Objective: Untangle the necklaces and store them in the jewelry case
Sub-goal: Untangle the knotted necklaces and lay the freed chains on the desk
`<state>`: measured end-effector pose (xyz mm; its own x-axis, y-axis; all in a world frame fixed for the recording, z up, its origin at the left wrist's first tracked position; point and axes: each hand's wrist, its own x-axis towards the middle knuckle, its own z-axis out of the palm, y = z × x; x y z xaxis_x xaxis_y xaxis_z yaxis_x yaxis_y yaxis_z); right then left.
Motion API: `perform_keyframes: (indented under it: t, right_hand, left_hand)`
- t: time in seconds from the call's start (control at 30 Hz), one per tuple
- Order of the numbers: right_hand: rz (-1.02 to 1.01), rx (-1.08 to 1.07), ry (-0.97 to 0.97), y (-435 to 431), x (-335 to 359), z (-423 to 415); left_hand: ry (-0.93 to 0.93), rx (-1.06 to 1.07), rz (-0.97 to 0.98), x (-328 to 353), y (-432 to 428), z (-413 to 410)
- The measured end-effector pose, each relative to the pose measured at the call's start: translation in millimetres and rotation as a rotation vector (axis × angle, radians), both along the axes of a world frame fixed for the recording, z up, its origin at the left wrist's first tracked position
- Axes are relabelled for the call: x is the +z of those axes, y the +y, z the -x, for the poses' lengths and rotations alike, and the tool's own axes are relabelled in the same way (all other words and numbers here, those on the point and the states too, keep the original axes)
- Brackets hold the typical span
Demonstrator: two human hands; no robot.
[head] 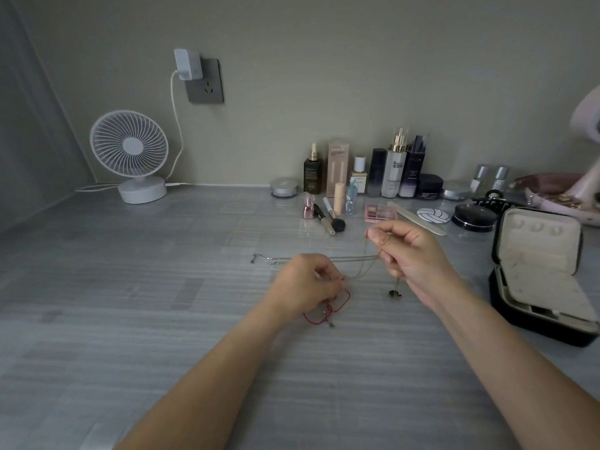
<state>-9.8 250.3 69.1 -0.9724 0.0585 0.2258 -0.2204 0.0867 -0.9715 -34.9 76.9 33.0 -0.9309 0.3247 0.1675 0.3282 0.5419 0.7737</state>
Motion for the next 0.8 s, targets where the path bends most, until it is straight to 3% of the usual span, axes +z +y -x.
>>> perform_keyframes:
  t: [0.17,0.57,0.67,0.8]
  right_hand:
    - [-0.299,0.019,-0.042,-4.8,-10.8,3.6]
    - [-0.285,-0.180,-0.014,1.6,-13.8,8.7]
    - [-0.286,-0.219,-0.006,4.0,-14.1,9.5]
    - [-0.286,-0.267,0.022,5.7,-13.0,10.5]
  left_hand:
    - [-0.033,-0.026,-0.153,11.0,-3.0,-1.5]
    - [-0.265,-0.052,-0.464,22.5,-4.6,-6.7]
    - [-0.265,-0.032,-0.441,20.9,-6.2,-3.5]
    - [-0.207,0.034,-0.251,14.4,-7.7,-0.2]
